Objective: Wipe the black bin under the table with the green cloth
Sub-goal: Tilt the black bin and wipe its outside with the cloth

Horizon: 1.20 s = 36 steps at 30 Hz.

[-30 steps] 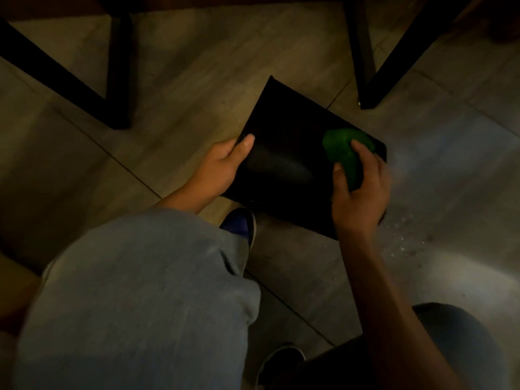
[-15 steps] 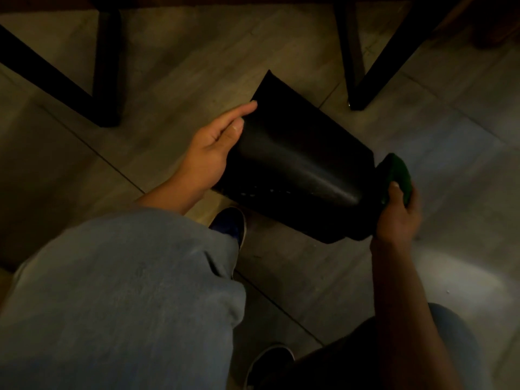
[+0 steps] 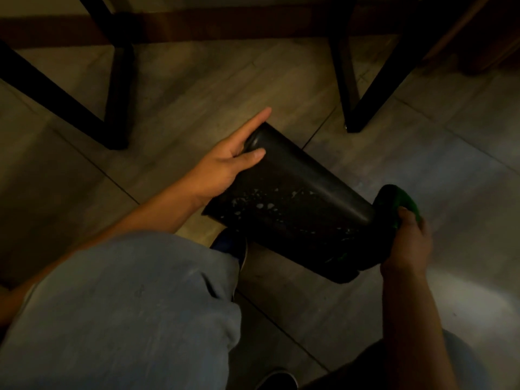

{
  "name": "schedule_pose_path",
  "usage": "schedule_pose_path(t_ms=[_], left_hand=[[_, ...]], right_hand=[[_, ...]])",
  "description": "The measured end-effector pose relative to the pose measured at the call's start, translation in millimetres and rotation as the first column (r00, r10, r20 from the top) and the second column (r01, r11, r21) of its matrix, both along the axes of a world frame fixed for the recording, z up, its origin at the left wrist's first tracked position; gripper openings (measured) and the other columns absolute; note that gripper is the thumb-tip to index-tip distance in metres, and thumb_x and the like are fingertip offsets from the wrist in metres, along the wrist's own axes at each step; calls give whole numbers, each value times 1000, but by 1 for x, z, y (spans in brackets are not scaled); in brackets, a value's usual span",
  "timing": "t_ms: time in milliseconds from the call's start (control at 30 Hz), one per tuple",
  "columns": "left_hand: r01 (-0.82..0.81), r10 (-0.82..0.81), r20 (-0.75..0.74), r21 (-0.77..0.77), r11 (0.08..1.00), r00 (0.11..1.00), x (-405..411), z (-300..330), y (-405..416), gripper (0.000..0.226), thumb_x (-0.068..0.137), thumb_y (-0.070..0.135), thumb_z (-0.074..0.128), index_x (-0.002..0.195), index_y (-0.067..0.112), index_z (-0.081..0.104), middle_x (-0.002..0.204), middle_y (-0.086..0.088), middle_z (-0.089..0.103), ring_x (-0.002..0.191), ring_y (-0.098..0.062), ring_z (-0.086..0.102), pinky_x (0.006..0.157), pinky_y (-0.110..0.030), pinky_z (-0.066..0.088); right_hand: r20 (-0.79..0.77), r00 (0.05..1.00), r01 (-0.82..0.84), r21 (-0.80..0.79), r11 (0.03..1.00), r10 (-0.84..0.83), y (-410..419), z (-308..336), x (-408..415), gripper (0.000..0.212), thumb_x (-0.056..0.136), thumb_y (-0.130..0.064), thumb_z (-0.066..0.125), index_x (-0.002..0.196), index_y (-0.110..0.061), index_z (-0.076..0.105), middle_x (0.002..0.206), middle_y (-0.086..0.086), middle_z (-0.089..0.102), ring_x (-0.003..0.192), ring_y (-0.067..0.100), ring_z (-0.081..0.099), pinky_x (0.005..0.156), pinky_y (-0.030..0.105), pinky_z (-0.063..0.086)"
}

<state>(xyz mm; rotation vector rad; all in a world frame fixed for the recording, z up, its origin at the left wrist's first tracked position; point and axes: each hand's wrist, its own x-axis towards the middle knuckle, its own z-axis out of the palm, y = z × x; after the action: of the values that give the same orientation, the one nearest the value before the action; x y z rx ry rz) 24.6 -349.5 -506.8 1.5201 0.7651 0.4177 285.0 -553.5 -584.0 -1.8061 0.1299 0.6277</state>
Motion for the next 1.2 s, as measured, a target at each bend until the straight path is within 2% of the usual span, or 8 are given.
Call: schedule_pose_path(t_ms=[167, 300, 400, 500, 633, 767, 1000, 1200], left_hand=[[60, 29, -256, 334, 940, 966, -8, -28, 12, 60, 110, 23, 47, 163, 17, 20, 169, 2, 24, 148, 9, 22, 117, -2, 14], [-24, 92, -251, 261, 965, 964, -11, -52, 6, 55, 109, 20, 49, 160, 13, 29, 167, -2, 32, 145, 7, 28, 116, -3, 20], [-83, 129, -202, 221, 972, 971, -15, -62, 4, 48, 109, 17, 48, 154, 24, 35, 161, 7, 36, 143, 13, 34, 120, -10, 22], [-136, 151, -165, 95, 986, 975, -16, -61, 1, 47, 110, 15, 46, 154, 26, 35, 158, 14, 36, 142, 15, 35, 123, -15, 24], [-200, 189, -141, -71, 977, 972, -13, -53, 3, 55, 110, 21, 47, 161, 28, 29, 160, 17, 30, 142, 11, 36, 119, -15, 30], [-110, 127, -264, 79, 991, 956, -27, -61, -8, 57, 107, 25, 52, 159, 28, 29, 159, 10, 41, 135, 11, 47, 114, -13, 36], [-385, 343, -233, -167, 908, 910, -24, -61, -22, 27, 112, 25, 40, 121, 21, 64, 93, 21, 75, 89, 14, 70, 78, -4, 50], [-399, 335, -287, -203, 894, 897, -24, -64, -26, 42, 110, 42, 36, 91, 27, 70, 74, 27, 76, 77, 13, 71, 69, -3, 48]], right_hand=[[166, 986, 17, -53, 998, -8, 2, 0, -11, 33, 105, -32, 57, 134, -18, 63, 116, 2, 65, 108, 21, 65, 87, 31, 51], [330, 942, -12, -124, 992, 53, -1, 7, -17, 34, 103, -30, 58, 132, -14, 64, 113, 3, 65, 101, 15, 62, 76, 18, 48], [390, 919, -19, -108, 994, 60, 2, 7, -20, 40, 99, -37, 58, 130, -12, 64, 117, 11, 68, 104, 19, 65, 88, 32, 56], [412, 900, -98, -123, 988, 140, 7, 14, -25, 42, 99, -40, 58, 131, -12, 62, 117, 6, 65, 104, 16, 63, 82, 12, 51], [505, 785, -248, -275, 929, 359, 17, 14, -29, 42, 97, -44, 58, 121, -9, 62, 118, 10, 59, 109, 28, 61, 93, 40, 51], [465, 732, -316, -415, 853, 498, 28, 1, -18, 43, 95, -42, 56, 119, -7, 61, 122, 17, 63, 108, 36, 63, 89, 37, 47], [449, 655, -387, -491, 781, 607, 29, 5, -9, 47, 102, -39, 48, 149, -34, 53, 139, 6, 66, 117, 26, 66, 102, 40, 52], [579, 375, -471, -553, 687, 724, 57, 10, -58, 41, 103, -36, 51, 141, -24, 62, 147, 11, 59, 124, 32, 62, 103, 45, 54]])
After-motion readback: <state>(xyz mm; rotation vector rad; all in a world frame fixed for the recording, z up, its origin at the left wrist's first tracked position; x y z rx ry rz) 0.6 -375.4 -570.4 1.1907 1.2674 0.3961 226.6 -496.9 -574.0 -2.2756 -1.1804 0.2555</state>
